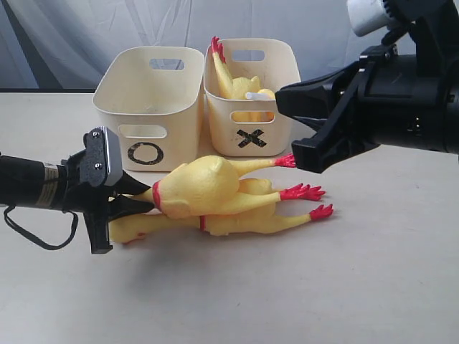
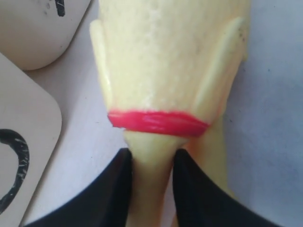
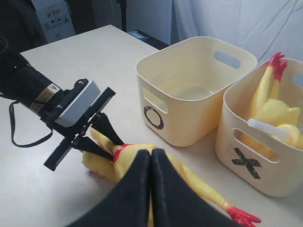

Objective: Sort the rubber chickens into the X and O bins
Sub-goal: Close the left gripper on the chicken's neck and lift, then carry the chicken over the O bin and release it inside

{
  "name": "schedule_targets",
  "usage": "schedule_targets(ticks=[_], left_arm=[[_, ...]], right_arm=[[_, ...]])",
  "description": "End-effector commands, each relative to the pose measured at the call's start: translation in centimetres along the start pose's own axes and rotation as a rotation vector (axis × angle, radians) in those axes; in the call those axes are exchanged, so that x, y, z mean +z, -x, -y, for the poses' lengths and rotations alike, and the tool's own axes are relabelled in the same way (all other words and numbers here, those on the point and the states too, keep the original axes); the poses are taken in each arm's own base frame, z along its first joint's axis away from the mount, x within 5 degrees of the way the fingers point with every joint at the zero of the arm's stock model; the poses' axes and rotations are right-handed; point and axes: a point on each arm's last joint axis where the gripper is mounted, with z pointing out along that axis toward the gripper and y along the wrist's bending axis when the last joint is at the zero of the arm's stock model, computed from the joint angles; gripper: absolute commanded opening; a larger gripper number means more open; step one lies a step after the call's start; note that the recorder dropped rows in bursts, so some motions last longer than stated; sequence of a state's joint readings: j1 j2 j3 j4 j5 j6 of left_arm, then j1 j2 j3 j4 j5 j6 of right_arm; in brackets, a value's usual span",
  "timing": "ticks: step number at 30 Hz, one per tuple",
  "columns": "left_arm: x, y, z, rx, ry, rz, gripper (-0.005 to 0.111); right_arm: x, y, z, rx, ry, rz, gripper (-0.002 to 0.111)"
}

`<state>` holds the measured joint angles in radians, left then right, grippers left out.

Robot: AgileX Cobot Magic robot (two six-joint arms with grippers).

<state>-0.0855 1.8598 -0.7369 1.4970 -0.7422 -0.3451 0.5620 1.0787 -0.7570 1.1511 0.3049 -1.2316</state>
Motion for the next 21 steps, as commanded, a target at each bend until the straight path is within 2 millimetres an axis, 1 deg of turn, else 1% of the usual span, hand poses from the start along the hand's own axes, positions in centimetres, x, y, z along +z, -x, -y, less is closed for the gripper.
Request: schedule_targets(ticks=[1, 6, 14, 16, 17, 20, 21], left_arm=[[-1.0, 1.1, 0.2, -0.059, -0.003, -0.008, 0.000], [-2.1, 2.1, 0.4, -0.071, -0.026, -0.025, 0.000], [-4.4, 4.4, 0.3, -0.183, 0.011, -0.014, 0.000], [-4.9, 4.9, 0.3, -0.244, 0.027, -0.001, 0.000], [-5.5, 5.5, 0.3, -0.330, 0.042, 0.015, 0.000], [-6.6, 6.6, 0.2, -0.467, 0.071, 0.044, 0.000], [-7.1, 7.1, 0.3, -0.538, 0.082, 0.060, 0.000]], right_arm=[[-0.2, 0.0, 0.0, 0.009, 0.000, 0.004, 0.000], [-0.2, 0.0, 0.0, 0.008, 0.004, 0.002, 0.000], [-0.2, -0.1, -0.2, 0.011, 0.018, -0.002, 0.000], [-0.2, -0.1, -0.2, 0.011, 0.018, -0.002, 0.000], [-0.2, -0.1, -0.2, 0.011, 0.022, -0.003, 0.000], [-0.2, -0.1, -0.3, 0.011, 0.029, -0.006, 0.000], [-0.2, -0.1, -0.3, 0.011, 0.033, -0.007, 0.000]])
